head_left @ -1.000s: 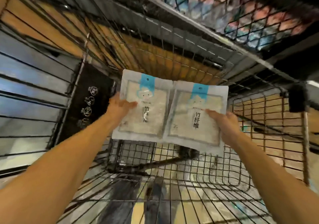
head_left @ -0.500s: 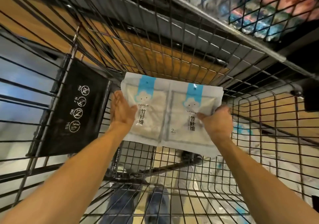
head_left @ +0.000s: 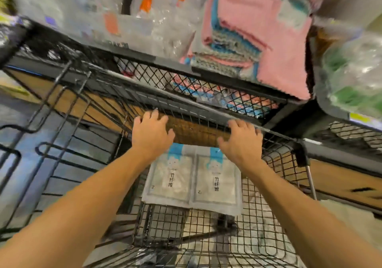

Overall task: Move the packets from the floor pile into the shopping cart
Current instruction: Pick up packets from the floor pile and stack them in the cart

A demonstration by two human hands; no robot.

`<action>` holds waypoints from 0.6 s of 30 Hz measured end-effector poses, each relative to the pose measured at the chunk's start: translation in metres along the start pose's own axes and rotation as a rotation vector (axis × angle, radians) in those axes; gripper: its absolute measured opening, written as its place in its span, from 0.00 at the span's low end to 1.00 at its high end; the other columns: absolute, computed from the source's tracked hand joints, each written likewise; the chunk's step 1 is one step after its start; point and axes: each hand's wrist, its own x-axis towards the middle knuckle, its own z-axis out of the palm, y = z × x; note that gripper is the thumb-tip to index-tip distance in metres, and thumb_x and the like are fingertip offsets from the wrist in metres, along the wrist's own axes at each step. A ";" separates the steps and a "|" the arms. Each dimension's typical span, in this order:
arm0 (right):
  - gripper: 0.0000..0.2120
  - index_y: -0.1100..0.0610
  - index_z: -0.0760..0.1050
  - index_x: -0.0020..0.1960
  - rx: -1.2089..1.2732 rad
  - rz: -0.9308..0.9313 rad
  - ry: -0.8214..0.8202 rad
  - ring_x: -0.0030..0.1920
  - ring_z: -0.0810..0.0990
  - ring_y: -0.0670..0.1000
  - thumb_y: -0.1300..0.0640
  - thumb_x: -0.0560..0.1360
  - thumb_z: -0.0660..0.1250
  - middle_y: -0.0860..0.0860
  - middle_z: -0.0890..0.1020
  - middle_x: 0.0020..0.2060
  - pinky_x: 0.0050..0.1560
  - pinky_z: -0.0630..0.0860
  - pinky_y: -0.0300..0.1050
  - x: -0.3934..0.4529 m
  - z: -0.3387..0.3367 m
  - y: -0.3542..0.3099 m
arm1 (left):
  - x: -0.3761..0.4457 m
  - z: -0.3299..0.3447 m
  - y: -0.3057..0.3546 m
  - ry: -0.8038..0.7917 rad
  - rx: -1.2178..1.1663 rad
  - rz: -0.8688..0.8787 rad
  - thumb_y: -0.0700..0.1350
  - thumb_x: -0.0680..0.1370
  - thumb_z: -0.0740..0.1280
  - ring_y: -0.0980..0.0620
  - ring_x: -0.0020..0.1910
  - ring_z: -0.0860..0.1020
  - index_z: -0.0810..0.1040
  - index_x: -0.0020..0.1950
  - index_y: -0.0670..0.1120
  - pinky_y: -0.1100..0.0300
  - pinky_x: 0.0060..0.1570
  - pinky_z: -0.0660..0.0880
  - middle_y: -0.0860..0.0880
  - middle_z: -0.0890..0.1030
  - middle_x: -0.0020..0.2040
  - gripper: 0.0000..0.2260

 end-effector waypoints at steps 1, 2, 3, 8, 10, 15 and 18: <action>0.28 0.52 0.71 0.73 0.005 -0.007 0.014 0.71 0.71 0.60 0.41 0.77 0.65 0.54 0.76 0.69 0.73 0.64 0.66 0.003 -0.026 -0.008 | 0.002 -0.028 0.001 0.020 -0.010 0.000 0.60 0.81 0.58 0.42 0.76 0.65 0.71 0.76 0.50 0.43 0.71 0.63 0.44 0.69 0.77 0.26; 0.28 0.51 0.71 0.73 0.011 -0.010 0.015 0.72 0.70 0.59 0.41 0.77 0.64 0.54 0.75 0.70 0.74 0.62 0.67 0.005 -0.053 -0.015 | 0.003 -0.057 0.001 0.039 -0.015 -0.004 0.60 0.81 0.58 0.42 0.75 0.65 0.71 0.75 0.51 0.42 0.72 0.63 0.44 0.69 0.77 0.26; 0.28 0.50 0.70 0.75 0.015 -0.012 0.009 0.74 0.68 0.59 0.40 0.78 0.62 0.54 0.74 0.72 0.75 0.60 0.67 0.007 -0.080 -0.022 | 0.004 -0.086 0.001 0.048 -0.008 -0.008 0.61 0.81 0.57 0.42 0.75 0.65 0.71 0.75 0.50 0.42 0.72 0.63 0.44 0.69 0.76 0.26; 0.29 0.49 0.69 0.75 0.008 -0.039 0.072 0.73 0.70 0.60 0.35 0.79 0.59 0.55 0.75 0.71 0.75 0.60 0.68 0.004 -0.213 -0.047 | -0.006 -0.228 0.000 0.055 0.019 -0.038 0.62 0.82 0.53 0.40 0.76 0.64 0.67 0.78 0.51 0.40 0.72 0.63 0.44 0.67 0.77 0.27; 0.30 0.48 0.68 0.76 0.054 -0.044 0.123 0.74 0.70 0.59 0.36 0.79 0.61 0.54 0.75 0.72 0.75 0.60 0.67 -0.005 -0.263 -0.052 | -0.014 -0.278 0.002 0.141 0.003 -0.037 0.61 0.83 0.54 0.39 0.73 0.68 0.71 0.75 0.50 0.43 0.68 0.66 0.44 0.72 0.73 0.25; 0.28 0.49 0.70 0.76 0.096 -0.044 0.262 0.70 0.74 0.60 0.39 0.79 0.63 0.54 0.77 0.71 0.68 0.71 0.58 -0.049 -0.367 -0.043 | -0.039 -0.387 0.018 0.246 -0.090 -0.014 0.59 0.82 0.54 0.40 0.68 0.72 0.73 0.73 0.51 0.43 0.66 0.68 0.43 0.75 0.69 0.24; 0.25 0.47 0.75 0.71 0.089 0.023 0.351 0.66 0.77 0.60 0.38 0.78 0.63 0.54 0.81 0.65 0.64 0.74 0.56 -0.078 -0.411 -0.026 | -0.053 -0.436 0.034 0.341 -0.060 0.060 0.60 0.82 0.53 0.40 0.71 0.71 0.72 0.74 0.51 0.43 0.69 0.67 0.44 0.74 0.72 0.24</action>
